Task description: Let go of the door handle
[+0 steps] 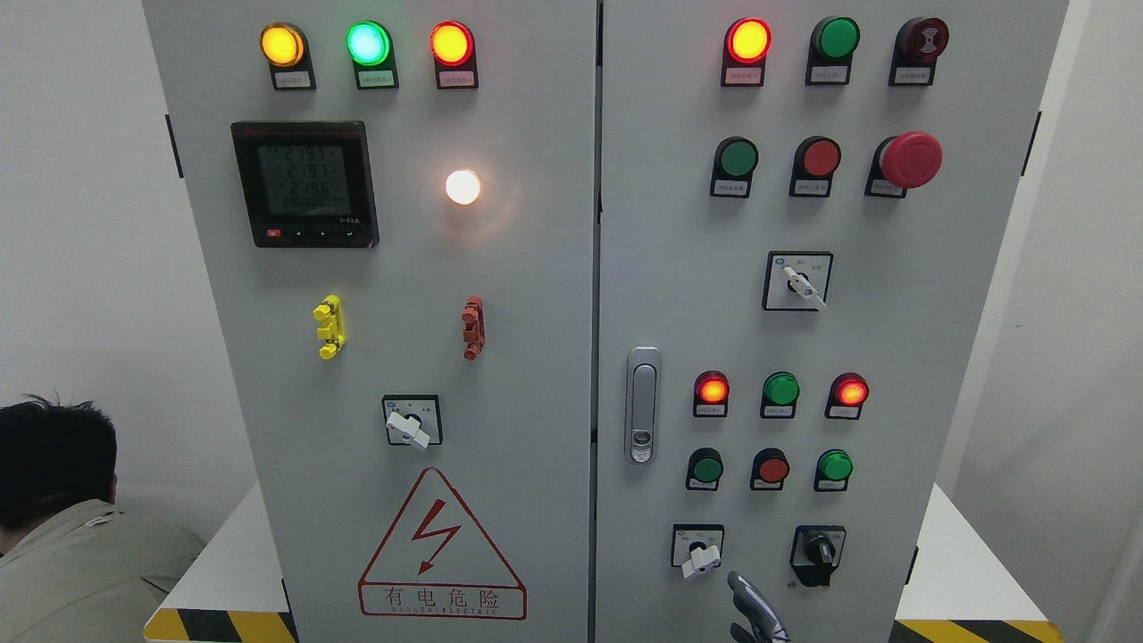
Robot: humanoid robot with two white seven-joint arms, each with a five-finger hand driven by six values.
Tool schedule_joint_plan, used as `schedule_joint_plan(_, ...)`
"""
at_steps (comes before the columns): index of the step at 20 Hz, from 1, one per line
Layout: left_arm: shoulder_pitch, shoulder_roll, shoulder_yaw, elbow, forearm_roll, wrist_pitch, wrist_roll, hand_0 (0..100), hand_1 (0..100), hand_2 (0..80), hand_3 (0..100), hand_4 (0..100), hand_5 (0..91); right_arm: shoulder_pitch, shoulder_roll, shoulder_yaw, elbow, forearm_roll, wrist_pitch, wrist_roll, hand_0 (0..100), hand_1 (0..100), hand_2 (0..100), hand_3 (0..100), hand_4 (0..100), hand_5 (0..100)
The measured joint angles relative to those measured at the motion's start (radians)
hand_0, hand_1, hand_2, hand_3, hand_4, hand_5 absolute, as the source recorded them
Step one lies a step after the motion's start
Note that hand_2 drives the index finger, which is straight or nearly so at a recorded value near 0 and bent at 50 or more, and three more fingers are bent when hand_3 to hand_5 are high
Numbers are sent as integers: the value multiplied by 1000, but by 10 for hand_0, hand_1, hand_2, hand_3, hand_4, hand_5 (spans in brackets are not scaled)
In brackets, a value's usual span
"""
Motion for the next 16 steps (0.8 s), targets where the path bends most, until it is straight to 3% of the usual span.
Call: schedule_joint_plan(16,0,0,0,0,0,-6,0,0,0,47,107,3,0,1,0,-2,0,0,3,0,490,144,0,0,0,0)
